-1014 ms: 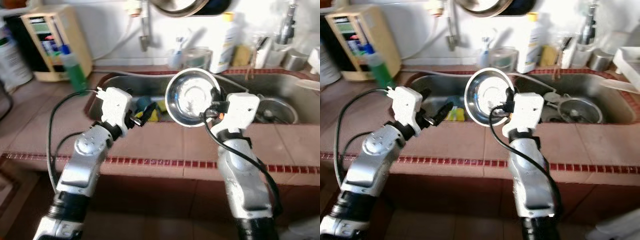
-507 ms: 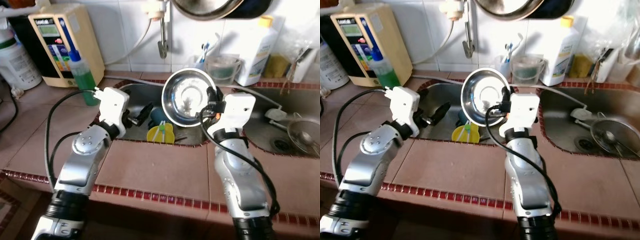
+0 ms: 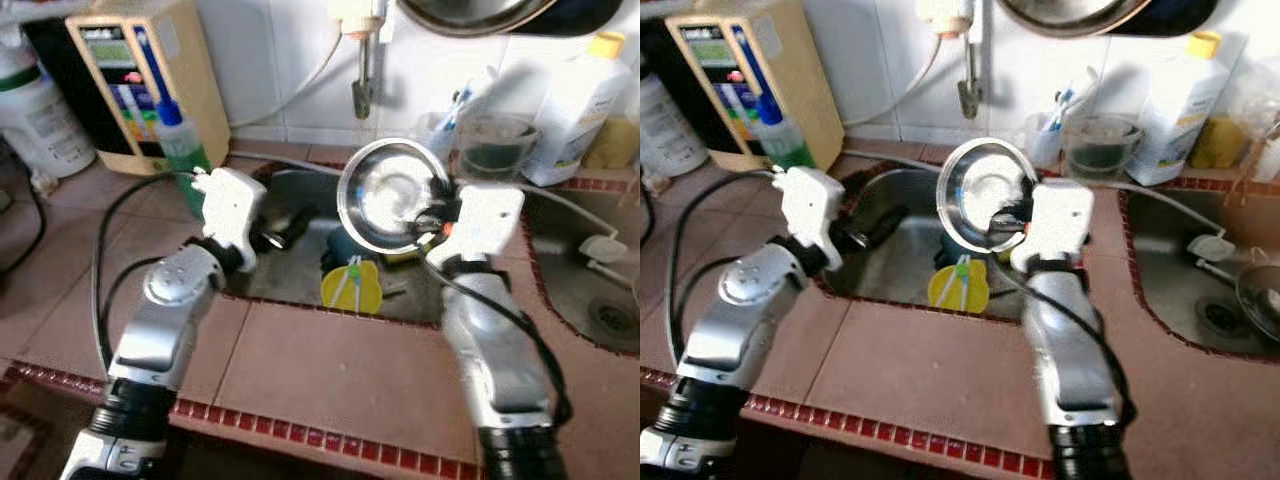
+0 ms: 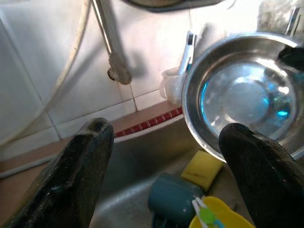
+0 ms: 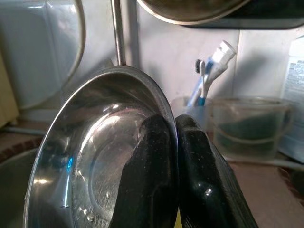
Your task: Kitchen organization
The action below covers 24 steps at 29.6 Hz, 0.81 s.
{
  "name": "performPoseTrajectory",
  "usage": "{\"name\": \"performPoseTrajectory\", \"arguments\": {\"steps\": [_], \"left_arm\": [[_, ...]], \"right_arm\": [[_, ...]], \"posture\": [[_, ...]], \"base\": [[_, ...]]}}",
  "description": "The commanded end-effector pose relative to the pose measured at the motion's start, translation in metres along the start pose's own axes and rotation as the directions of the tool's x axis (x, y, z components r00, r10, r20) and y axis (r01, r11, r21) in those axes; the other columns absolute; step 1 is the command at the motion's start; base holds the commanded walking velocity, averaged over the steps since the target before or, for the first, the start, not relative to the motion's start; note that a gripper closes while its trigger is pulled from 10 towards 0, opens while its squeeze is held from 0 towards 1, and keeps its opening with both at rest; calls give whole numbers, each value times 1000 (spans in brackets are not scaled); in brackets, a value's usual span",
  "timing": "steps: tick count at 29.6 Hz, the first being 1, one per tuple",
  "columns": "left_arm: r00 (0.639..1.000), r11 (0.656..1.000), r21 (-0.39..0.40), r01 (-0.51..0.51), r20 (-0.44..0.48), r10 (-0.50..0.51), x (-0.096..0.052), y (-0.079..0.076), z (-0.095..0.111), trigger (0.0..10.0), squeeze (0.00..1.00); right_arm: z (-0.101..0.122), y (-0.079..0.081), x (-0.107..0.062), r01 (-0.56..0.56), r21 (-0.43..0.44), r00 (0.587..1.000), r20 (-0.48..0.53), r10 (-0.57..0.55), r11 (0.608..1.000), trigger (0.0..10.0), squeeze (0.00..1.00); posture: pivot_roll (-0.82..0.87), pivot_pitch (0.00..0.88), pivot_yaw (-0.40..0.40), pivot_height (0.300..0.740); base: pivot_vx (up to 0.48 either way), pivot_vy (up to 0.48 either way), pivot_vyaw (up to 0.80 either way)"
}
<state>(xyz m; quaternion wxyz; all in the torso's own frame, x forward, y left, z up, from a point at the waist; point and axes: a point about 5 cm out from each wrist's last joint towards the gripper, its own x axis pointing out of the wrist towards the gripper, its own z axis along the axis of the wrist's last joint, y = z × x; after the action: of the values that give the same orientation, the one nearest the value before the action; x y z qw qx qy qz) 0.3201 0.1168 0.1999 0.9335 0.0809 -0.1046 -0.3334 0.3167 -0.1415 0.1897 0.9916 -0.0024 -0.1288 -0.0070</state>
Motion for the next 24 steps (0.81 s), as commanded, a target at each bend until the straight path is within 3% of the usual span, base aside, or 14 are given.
{"name": "performPoseTrajectory", "arguments": {"steps": [1,11,24], "left_arm": [[999,999,28,35,-17,-34,-6,-3,-2,10000,0],[990,991,9,134,-51,-133,-18,-19,-10,10000,0],[972,975,-17,222,-68,-223,-31,-38,-9,10000,0]], "right_arm": [[2,1,6,-8,10,1000,1,8,1000,10000,0],[-2,-12,19,9,2,1000,-24,-9,1000,10000,0],[-21,-14,24,28,58,994,-108,-22,998,10000,0]], "posture": [[-177,71,67,740],[-168,91,64,740],[-156,150,87,740]], "base": [[0,0,0],[0,0,0],[0,0,0]]}}
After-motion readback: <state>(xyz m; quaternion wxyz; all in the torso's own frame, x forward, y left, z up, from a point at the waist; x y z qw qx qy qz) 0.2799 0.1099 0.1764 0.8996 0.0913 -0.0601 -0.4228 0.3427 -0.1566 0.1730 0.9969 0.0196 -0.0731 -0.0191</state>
